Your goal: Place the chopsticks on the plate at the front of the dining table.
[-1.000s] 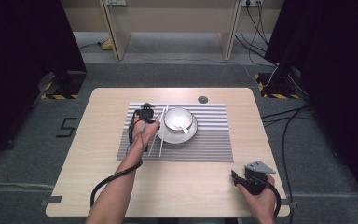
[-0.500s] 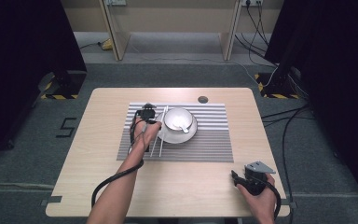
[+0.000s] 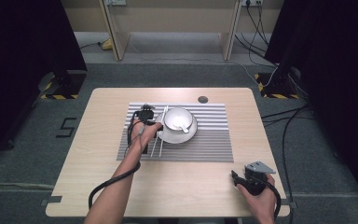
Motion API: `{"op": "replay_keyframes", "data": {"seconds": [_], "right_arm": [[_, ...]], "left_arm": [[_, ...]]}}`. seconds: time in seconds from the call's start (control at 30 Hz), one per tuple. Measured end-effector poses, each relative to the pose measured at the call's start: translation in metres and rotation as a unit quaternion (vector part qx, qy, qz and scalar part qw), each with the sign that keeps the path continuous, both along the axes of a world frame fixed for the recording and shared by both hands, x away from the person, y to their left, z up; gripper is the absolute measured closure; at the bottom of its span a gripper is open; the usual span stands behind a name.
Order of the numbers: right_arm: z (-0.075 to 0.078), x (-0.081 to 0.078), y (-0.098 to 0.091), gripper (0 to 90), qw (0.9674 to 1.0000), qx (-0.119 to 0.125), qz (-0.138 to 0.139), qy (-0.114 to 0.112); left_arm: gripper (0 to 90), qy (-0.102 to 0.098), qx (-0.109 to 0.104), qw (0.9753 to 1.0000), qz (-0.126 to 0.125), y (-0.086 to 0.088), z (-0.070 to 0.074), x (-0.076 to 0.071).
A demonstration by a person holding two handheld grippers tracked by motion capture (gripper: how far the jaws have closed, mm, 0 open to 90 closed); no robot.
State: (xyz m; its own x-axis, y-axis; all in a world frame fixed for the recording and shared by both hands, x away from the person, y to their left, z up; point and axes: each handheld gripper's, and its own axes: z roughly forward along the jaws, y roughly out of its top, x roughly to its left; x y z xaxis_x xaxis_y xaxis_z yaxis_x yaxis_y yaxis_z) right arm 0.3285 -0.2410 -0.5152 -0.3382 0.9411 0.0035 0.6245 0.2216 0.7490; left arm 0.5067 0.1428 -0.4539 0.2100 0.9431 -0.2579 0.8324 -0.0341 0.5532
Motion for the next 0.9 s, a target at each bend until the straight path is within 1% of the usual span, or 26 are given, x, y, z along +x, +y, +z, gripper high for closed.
{"op": "replay_keyframes", "data": {"seconds": [0.1, 0.17, 0.2, 0.33, 0.43, 0.53, 0.63, 0.7, 0.73, 0.8, 0.9], "right_arm": [[0.0, 0.0, 0.0, 40.5, 1.0, 0.0, 0.0, 0.0], [0.0, 0.0, 0.0, 40.6, 1.0, 0.0, 0.0, 0.0], [0.0, 0.0, 0.0, 40.5, 1.0, 0.0, -0.001, 0.0], [0.0, 0.0, 0.0, 40.5, 1.0, -0.001, -0.001, 0.0], [0.0, 0.0, 0.0, 40.5, 1.0, -0.001, -0.001, 0.0], [0.0, 0.0, 0.0, 40.5, 1.0, -0.002, 0.0, -0.001], [0.0, 0.0, 0.0, 40.5, 1.0, -0.002, -0.001, -0.001], [0.0, 0.0, 0.0, 40.5, 1.0, -0.002, -0.001, -0.001], [0.0, 0.0, 0.0, 40.5, 1.0, -0.002, -0.001, -0.001], [0.0, 0.0, 0.0, 40.5, 1.0, -0.002, -0.002, -0.001], [0.0, 0.0, 0.0, 40.5, 1.0, -0.001, -0.002, -0.001]], "left_arm": [[60.7, -0.003, 0.003, 0.9999, -0.011, 0.004, 0.002, -0.007], [59.4, -0.004, 0.0, 0.9999, -0.013, 0.009, 0.003, -0.012], [59.3, -0.006, 0.006, 0.9998, -0.016, 0.011, 0.005, -0.016], [59.1, -0.006, 0.004, 0.9996, -0.026, 0.018, 0.009, -0.026], [59.8, -0.002, 0.014, 0.9994, -0.032, 0.025, 0.01, -0.032], [60.4, 0.0, 0.02, 0.9993, -0.03, 0.032, 0.011, -0.037], [60.8, 0.004, 0.024, 0.9992, -0.031, 0.037, 0.007, -0.04], [60.7, 0.011, 0.026, 0.999, -0.035, 0.039, 0.002, -0.043], [60.7, 0.015, 0.03, 0.9988, -0.037, 0.04, 0.0, -0.044], [60.7, 0.017, 0.033, 0.9985, -0.039, 0.041, -0.004, -0.047], [60.7, 0.021, 0.036, 0.9982, -0.043, 0.039, -0.007, -0.049]]}}
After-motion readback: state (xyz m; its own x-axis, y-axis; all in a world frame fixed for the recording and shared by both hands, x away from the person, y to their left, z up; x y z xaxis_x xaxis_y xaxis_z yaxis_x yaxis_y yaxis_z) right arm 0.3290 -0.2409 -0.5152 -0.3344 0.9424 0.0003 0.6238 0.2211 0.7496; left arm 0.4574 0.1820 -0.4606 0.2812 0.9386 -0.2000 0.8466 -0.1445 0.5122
